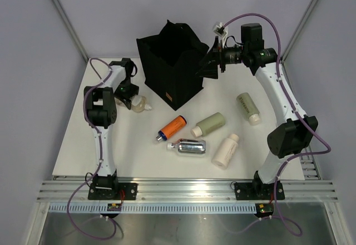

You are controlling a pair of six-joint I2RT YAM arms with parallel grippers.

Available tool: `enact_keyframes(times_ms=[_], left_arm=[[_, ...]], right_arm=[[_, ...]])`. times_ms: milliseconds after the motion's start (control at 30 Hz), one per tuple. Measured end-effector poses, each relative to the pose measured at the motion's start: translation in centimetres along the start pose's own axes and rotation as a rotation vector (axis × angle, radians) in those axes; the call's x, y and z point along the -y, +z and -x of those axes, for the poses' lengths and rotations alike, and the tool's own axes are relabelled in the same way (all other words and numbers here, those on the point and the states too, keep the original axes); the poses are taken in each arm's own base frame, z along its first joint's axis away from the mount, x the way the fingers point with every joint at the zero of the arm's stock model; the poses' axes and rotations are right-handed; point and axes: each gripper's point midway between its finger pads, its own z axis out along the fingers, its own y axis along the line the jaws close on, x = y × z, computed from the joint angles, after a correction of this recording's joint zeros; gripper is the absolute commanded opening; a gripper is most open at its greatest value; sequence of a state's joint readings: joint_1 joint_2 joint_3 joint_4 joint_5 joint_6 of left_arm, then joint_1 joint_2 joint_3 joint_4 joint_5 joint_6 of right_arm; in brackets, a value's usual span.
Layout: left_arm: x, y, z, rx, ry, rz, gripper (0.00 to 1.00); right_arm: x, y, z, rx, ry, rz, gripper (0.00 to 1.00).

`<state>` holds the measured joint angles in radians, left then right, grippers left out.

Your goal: Place the personal care products into the canvas bag

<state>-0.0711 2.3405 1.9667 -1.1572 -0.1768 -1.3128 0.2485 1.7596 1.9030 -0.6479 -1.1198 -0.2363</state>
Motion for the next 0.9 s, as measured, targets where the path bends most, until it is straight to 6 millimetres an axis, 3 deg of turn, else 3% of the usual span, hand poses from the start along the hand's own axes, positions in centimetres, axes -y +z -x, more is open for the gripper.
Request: enact_keyframes(times_ms=[33, 233, 367, 667, 900], left_arm=[[-0.2, 0.0, 0.0, 0.006, 0.026, -0.008, 0.0], [-3.3, -0.7, -0.8, -0.002, 0.204, -0.08, 0.0], [-4.0, -1.4, -2.6, -0.052, 0.29, -0.305, 0.0], [-1.6, -4.6, -7.0, -0.247, 0.262, -0.897, 0.0], [-1.5, -7.2, -7.0, -0.308, 0.19, -1.187, 0.0]], right_arm=[[-0.3, 0.0, 0.0, 0.0, 0.007, 0.014, 0.89], [-2.0, -0.3, -0.2, -0.002, 0.047, 0.081, 0.88], [-3.0, -0.4, 0.1, 0.003, 0.072, 0.116, 0.87], [-4.8, -0.7, -0.4, 0.017, 0.167, 0.177, 0.86], [-4.7, -0.6, -0.8, 0.014, 0.179, 0.179, 0.86]])
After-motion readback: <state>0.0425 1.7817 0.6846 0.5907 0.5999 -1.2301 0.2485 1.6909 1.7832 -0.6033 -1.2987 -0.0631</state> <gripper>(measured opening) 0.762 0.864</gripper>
